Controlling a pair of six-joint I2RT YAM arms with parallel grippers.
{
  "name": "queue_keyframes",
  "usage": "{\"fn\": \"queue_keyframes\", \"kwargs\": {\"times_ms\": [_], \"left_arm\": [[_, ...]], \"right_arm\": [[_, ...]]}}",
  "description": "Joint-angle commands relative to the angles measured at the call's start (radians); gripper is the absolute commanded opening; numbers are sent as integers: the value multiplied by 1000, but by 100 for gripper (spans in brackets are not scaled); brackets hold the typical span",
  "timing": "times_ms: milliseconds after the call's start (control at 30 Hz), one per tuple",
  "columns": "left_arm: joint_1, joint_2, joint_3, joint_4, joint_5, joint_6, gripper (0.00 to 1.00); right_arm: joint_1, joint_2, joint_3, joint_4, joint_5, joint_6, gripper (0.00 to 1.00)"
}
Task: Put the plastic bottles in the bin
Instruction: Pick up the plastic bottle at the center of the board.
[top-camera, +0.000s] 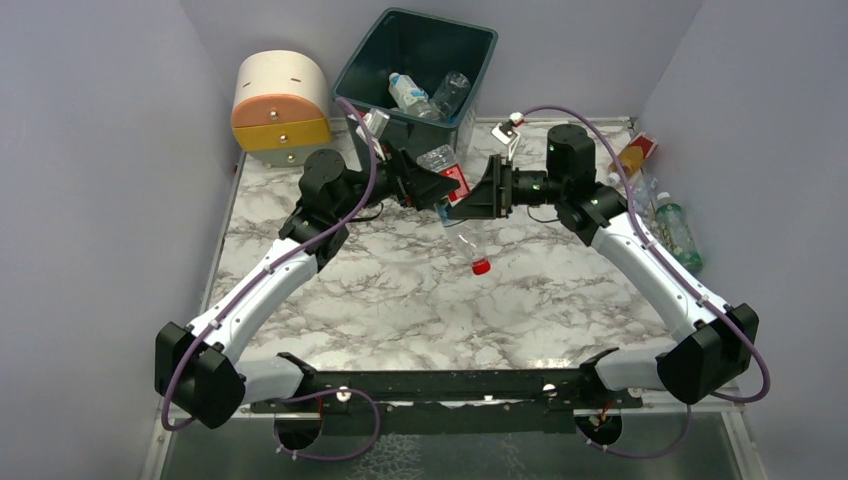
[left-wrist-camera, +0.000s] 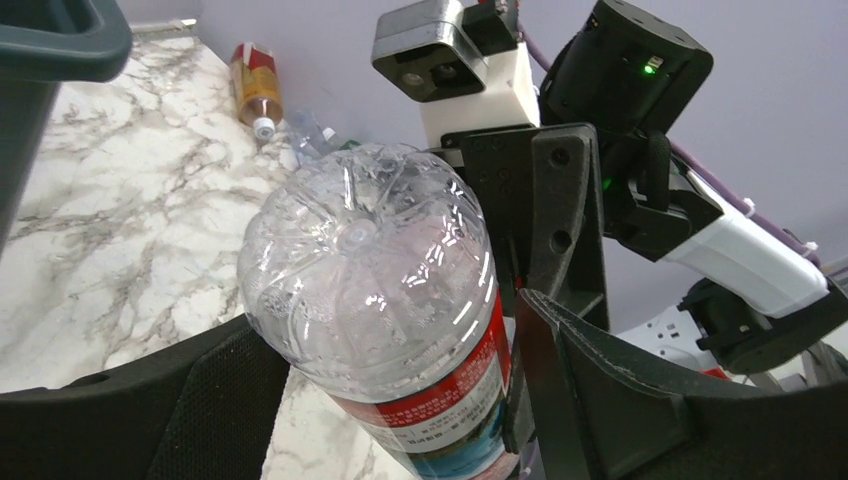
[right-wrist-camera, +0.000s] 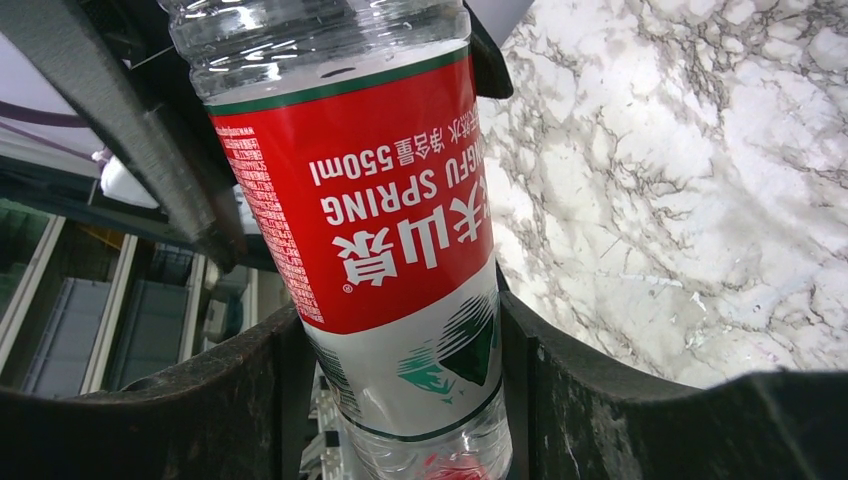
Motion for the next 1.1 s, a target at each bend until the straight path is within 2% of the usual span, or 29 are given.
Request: {"fn": "queue_keyframes", "kwargs": {"times_ms": [0, 67, 167, 400, 433, 467, 567, 767, 900, 1067], "left_arm": [[-5, 7, 30, 39, -22, -6, 79], [-4, 12, 30, 40, -23, -9, 72], [-4, 19, 36, 45, -22, -16, 68], [-4, 35, 74, 51, -28, -13, 68], [-4, 41, 88, 51, -26, -12, 68], [-4, 48, 103, 51, -25, -9, 68], [-4, 72, 148, 42, -25, 3, 68], [19, 133, 260, -3, -37, 57, 67], [76, 200, 420, -72, -18, 96, 67], [158, 290, 605, -79, 12, 78, 67]], "right_arm": [[12, -25, 8, 36, 17, 16, 62], [15, -25, 7, 40, 18, 17, 62], [18, -26, 3, 42, 19, 18, 63], [20, -50, 29, -54, 66, -47, 83], [20, -58, 34, -80, 80, -62, 92], [20, -67, 39, -106, 96, -76, 95], [20, -98, 39, -162, 133, -100, 99], [18, -150, 55, -249, 220, -128, 100], [18, -193, 153, -406, 418, -190, 99], [18, -237, 250, -558, 635, -232, 99]]}}
